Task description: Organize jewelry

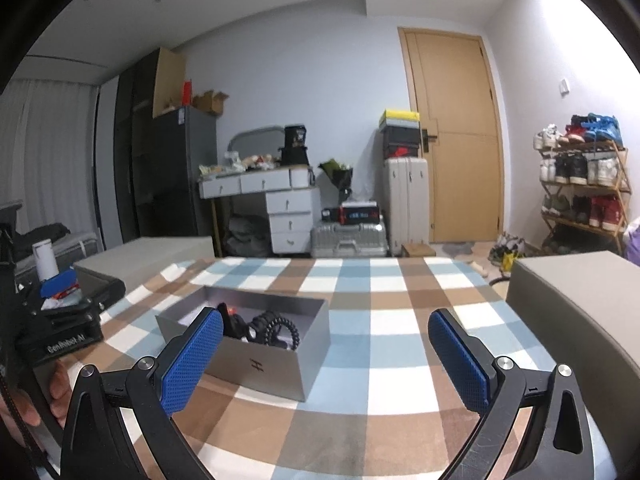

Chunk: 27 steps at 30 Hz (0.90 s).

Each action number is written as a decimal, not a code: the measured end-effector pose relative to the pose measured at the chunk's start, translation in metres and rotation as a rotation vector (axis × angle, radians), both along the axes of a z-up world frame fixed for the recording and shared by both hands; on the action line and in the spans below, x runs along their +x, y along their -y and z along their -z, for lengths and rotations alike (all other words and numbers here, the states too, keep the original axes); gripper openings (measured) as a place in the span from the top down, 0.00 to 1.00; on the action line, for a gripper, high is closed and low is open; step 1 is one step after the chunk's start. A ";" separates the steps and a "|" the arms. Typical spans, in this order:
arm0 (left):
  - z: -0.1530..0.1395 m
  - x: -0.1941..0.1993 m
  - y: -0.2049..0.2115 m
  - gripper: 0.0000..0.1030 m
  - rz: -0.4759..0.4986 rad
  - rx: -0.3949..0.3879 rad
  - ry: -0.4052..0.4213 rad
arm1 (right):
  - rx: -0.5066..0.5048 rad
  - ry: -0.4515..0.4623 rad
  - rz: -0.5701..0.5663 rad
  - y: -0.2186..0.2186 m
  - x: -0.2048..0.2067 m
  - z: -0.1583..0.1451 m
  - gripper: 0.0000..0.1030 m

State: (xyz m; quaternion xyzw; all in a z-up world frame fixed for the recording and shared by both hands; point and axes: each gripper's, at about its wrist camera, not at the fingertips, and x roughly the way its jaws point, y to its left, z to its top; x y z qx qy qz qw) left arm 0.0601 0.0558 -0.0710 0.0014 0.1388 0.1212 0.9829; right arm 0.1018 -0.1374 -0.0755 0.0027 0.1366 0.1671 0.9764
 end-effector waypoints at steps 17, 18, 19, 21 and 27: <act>-0.001 -0.005 0.003 0.01 0.001 -0.037 -0.033 | -0.053 -0.002 -0.019 -0.010 -0.002 0.003 0.00; -0.001 -0.006 0.004 0.01 0.000 -0.037 -0.033 | -0.055 -0.001 -0.019 -0.010 -0.002 0.003 0.00; 0.000 -0.004 0.003 0.01 0.000 -0.037 -0.032 | -0.056 -0.001 -0.021 -0.010 -0.002 0.003 0.00; -0.001 -0.005 0.004 0.01 0.001 -0.036 -0.034 | -0.054 -0.003 -0.021 -0.010 -0.002 0.002 0.00; -0.001 -0.003 0.004 0.01 0.001 -0.036 -0.036 | -0.054 -0.003 -0.024 -0.009 -0.001 0.002 0.00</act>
